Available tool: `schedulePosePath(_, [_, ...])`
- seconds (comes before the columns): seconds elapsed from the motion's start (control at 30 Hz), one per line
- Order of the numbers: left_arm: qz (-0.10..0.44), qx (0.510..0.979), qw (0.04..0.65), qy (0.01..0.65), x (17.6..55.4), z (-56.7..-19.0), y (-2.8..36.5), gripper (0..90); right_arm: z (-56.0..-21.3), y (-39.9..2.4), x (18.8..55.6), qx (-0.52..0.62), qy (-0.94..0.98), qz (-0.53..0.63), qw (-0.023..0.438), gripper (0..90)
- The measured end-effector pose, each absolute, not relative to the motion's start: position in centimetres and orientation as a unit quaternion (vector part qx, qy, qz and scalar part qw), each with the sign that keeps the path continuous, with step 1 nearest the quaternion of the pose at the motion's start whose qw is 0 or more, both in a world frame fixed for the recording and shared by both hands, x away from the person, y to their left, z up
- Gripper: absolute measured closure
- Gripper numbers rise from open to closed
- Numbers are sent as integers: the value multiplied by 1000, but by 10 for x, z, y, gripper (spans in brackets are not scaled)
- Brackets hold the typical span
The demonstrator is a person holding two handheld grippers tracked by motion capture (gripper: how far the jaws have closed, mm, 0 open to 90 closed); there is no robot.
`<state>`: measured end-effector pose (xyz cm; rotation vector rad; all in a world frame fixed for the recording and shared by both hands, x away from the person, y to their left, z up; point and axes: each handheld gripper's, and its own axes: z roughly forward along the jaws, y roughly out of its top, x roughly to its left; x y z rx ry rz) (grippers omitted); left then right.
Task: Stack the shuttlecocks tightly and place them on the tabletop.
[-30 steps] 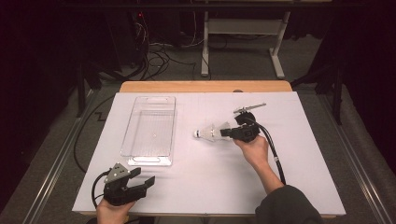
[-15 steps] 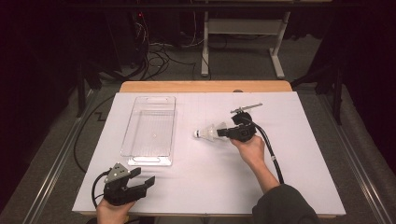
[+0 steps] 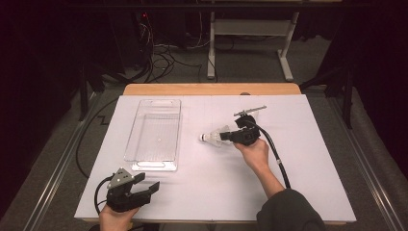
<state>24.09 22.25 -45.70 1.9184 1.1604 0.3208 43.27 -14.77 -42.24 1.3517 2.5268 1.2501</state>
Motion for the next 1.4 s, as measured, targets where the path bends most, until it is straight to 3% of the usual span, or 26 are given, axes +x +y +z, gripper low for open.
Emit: schedulePosePath(1.4, [128, 770, 423, 461, 241, -457, 222, 343, -433, -141, 442, 445, 805, 392, 16, 885])
